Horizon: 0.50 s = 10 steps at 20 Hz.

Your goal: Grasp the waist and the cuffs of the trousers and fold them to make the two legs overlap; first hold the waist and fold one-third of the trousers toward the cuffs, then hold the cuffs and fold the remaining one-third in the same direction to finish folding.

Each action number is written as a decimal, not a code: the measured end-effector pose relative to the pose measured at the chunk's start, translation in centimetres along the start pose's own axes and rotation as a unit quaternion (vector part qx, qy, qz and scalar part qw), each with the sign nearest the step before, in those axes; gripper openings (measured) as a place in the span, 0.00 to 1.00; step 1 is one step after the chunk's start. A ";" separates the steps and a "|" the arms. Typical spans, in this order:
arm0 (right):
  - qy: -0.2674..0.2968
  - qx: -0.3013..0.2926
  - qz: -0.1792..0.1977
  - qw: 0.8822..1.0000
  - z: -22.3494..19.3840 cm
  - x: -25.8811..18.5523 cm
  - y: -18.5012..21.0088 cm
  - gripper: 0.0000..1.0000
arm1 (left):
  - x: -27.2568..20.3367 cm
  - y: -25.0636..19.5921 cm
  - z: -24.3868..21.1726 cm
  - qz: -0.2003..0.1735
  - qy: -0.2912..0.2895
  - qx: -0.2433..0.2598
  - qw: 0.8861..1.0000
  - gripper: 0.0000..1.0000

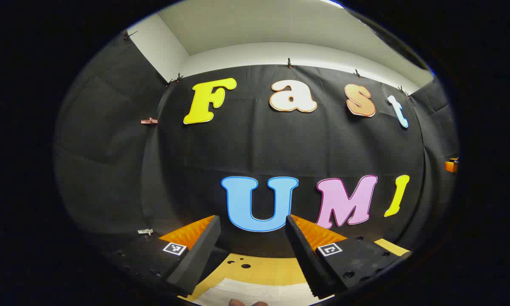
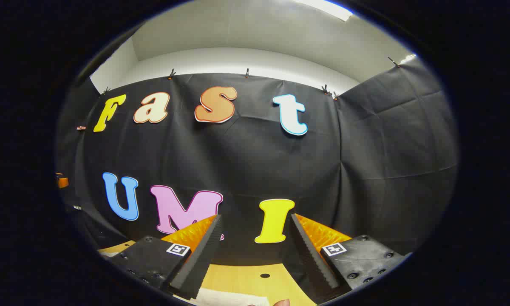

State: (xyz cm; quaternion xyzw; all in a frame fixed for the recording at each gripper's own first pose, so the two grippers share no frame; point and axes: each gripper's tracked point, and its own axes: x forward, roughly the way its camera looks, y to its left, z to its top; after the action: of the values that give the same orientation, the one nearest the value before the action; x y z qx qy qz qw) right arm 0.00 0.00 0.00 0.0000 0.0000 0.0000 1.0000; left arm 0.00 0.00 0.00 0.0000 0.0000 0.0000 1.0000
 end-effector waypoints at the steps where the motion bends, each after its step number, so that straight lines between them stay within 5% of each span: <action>1: 0.001 -0.001 0.002 1.000 -0.2 -0.1 0.2 0.96 | 0.1 0.0 -0.2 -0.001 -0.003 0.004 1.000 0.96; 10: 0.020 -0.043 0.017 0.999 -4.3 -1.4 1.4 0.96 | -0.5 1.0 -4.0 -0.012 -0.002 0.019 1.000 0.96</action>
State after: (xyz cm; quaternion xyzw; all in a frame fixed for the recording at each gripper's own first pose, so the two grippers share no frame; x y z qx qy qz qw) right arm -1.39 1.40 -4.31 -0.0426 0.0198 0.0173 0.9987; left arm -0.47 1.00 -4.01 0.0187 -0.0017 -0.0123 0.9997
